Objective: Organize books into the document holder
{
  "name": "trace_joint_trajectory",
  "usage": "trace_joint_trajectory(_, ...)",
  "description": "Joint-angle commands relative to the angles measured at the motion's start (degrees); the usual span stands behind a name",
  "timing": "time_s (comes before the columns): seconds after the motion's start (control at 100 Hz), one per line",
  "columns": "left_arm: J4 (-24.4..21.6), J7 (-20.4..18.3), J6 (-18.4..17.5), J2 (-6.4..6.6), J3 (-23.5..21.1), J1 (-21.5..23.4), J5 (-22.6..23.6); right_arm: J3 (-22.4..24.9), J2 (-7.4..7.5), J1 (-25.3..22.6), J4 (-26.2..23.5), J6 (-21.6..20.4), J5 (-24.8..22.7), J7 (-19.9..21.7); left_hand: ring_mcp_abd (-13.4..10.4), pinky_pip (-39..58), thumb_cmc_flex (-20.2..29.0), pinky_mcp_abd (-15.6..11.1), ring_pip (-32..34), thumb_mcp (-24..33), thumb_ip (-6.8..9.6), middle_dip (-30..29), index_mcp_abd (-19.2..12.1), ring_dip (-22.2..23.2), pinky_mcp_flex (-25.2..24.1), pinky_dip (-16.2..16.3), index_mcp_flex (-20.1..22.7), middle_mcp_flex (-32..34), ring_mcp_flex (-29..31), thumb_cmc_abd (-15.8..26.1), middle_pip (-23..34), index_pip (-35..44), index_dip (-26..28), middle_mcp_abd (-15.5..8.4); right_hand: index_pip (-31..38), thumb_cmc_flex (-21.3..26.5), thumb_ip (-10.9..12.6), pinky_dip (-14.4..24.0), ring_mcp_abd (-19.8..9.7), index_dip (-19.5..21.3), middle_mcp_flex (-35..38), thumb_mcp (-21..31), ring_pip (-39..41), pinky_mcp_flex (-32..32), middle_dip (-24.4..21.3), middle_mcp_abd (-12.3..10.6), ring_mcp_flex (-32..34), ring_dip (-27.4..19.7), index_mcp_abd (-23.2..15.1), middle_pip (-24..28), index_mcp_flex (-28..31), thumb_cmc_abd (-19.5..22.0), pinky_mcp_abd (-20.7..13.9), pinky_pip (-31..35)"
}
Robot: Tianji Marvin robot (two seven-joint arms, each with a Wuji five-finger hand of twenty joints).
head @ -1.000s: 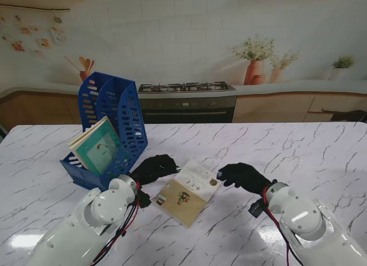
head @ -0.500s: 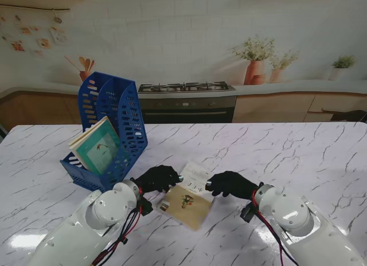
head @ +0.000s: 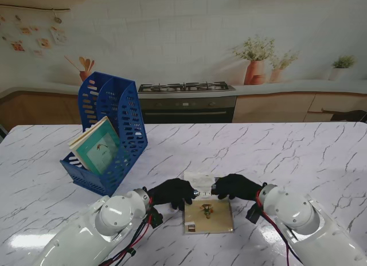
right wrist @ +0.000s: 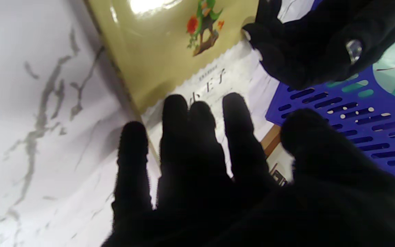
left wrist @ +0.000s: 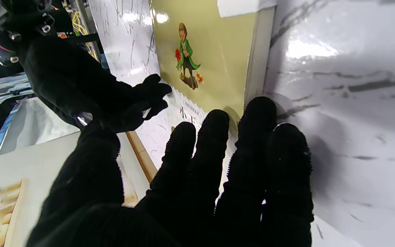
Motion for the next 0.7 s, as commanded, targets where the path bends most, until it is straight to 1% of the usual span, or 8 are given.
trace_joint_trajectory(0.0,0.75,-1.54,-1.67,-0.79,0.95,-0.26,-0.90,0.28,0.17,-0.79,-0.09,0.33,-0.29,0.56,1.07,-0.34,0.87,-0.02,-0.83,0.13,1.32,0.49,0.22,-0.83,-0.21,0.12,0.10,0.21,0.61,3.03,0.66,0.81,0.81,0.27,-0.70,-1.07,0.95,-0.65,0.58,-0.52,0.18,-0.56,-0.52,-1.02,-0.95,-0.07,-0.96,-1.09,-0.21,0.58,1.57,1.46,5.46,0.26)
trace_joint_trajectory(0.13,0.95,-0.42,-2.37,-0.94,0.93,-0.34,0.03,1.00,0.18,-1.36,-0.51,0.61,-0.06,0.69,1.28,0.06,0.75,0.43,-0.78,-0.38,1.36,0.54,-1.23,-0.72,-1.78,0.42,-1.30,-1.34,-0.53,3.30,0.48,0.31,0.81,-0.91,-0.47,-1.29,1.06,-0.69,0.47,-0.25,0.77,-1.12,0.16,-0.72,-0.82,-0.34,-0.39,-0.83,-0.66,1.06,1.90,1.09,6.04,0.55)
trace_joint_trajectory(0.21,-0.07,0.26,-2.45,-0.76,0.05,0.34,1.52,1.35,0.11,-1.74,-0.91,0.18,-0.17,0.30,1.10,0.05,0.66,0.46,-0.86,-0.74,1.38,0.62,-1.90,-0.65,-2.70,0.57,-2.48,-2.19,-1.09,3.35,0.49,-0.09,0.82,-1.71,0.35,-1.00,0.42,-0.62,0.20,0.03,0.92,-1.70,1.04,-0.98,-0.37,-1.93,-0.45,-0.20,-2.32,1.68,1.33,0.35,7.17,0.81)
trace_joint_trajectory(0.35,-2.69,2.94,-2.11,-0.85,-2.27,2.61,3.16,2.12,-0.39,-2.76,-2.52,0.31,-0.52,-2.30,-2.29,1.97,1.37,0.69,1.40,-1.45,1.60,2.36,-3.32,1.94,-4.06,2.74,-2.99,-2.44,0.50,2.02,1.90,-2.35,-0.04,-3.50,3.20,-0.90,-0.42,1.57,1.56,-0.48,2.81,-2.81,4.49,-0.55,3.08,-3.76,2.63,4.74,-5.08,2.37,0.06,-1.01,9.91,1.85)
trace_joint_trajectory(0.41,-3.28,4.94,-2.23,-1.14,-3.08,3.32,4.35,2.58,-0.60,-3.12,-3.18,0.03,-1.28,-3.59,-3.05,2.44,1.50,0.44,2.53,-1.13,1.60,3.46,-4.19,3.22,-3.22,3.08,-2.93,-1.85,1.41,0.71,2.83,-2.58,-0.06,-4.34,3.69,-1.31,-0.36,2.82,1.29,-0.65,3.86,-2.83,5.79,0.22,4.58,-3.65,4.04,6.71,-5.54,2.94,0.05,-1.50,10.50,2.51)
trace_joint_trajectory(0.51,-4.50,4.84,-1.05,-0.96,-4.40,3.81,5.05,3.61,-1.08,-3.79,-4.61,0.79,-2.46,-6.18,-3.38,2.10,1.72,0.43,1.63,-0.52,1.70,3.92,-5.04,4.08,-3.65,3.13,-3.51,-3.19,0.22,-0.64,1.80,-4.86,-1.08,-4.75,3.94,-2.20,-0.07,5.05,1.29,-0.25,4.27,-2.01,6.98,1.81,6.21,-3.64,4.83,8.37,-5.76,3.54,0.01,-3.43,11.17,4.54)
trace_joint_trajectory(0.63,-5.35,4.24,1.11,-0.89,-5.72,4.01,4.47,5.12,-1.25,-4.75,-7.59,4.86,-5.23,-7.56,-3.67,-0.23,2.30,0.20,-3.08,1.17,1.75,3.43,-5.67,4.12,-4.73,2.27,-5.68,-8.42,-4.75,-4.08,-1.39,-9.37,-3.13,-4.04,0.48,-5.85,0.80,11.51,1.86,3.00,2.88,2.12,8.85,5.92,8.69,-1.83,4.90,10.67,-3.00,4.08,-1.42,-8.12,12.27,8.66)
trace_joint_trajectory(0.69,-5.51,4.31,2.12,-0.99,-6.27,3.98,4.11,5.49,-1.27,-4.82,-8.64,7.31,-7.12,-8.10,-4.87,-3.24,0.90,-2.68,-5.40,6.39,1.31,3.63,-4.53,4.64,-3.90,0.10,-5.81,-9.73,-5.31,-7.08,-1.75,-10.82,-3.60,-3.63,-0.95,-6.99,0.65,12.97,2.61,2.74,2.80,3.21,8.67,8.43,8.01,-0.15,5.28,10.34,-0.48,3.44,-1.61,-10.02,12.67,10.30)
